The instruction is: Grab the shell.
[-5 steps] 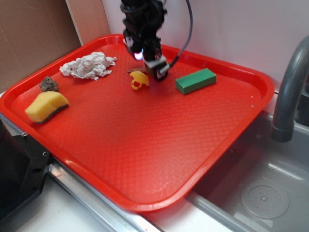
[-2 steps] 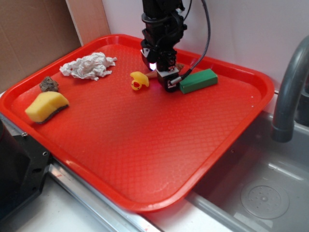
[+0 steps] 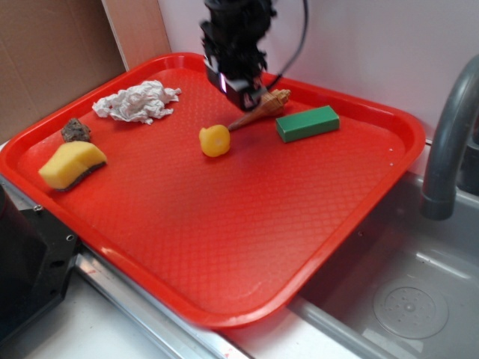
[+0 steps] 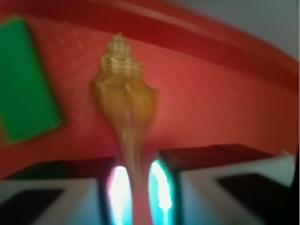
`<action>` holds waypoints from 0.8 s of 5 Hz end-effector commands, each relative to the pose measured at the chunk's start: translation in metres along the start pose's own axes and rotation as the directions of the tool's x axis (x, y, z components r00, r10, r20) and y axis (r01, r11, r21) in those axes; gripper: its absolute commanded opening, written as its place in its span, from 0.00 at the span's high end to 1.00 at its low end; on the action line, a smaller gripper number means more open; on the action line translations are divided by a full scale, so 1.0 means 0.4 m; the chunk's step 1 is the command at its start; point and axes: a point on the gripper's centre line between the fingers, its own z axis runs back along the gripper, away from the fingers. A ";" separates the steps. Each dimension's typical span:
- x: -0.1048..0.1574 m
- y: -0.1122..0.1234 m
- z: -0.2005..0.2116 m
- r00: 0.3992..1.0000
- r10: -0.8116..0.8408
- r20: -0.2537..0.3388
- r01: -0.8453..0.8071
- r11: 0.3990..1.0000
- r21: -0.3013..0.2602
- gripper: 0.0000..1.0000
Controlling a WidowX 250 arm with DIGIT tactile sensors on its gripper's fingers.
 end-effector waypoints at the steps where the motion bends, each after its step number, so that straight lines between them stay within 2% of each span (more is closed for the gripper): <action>1: -0.144 -0.023 0.255 0.985 0.021 0.170 0.002 0.991 -0.136 1.00; 2: -0.090 0.007 0.179 0.985 0.024 0.174 -0.008 0.996 -0.094 0.00; 3: -0.017 0.012 0.094 0.983 -0.016 0.185 0.030 0.997 -0.073 0.00; 4: 0.055 -0.008 0.021 0.979 -0.023 0.203 0.036 0.998 -0.059 0.00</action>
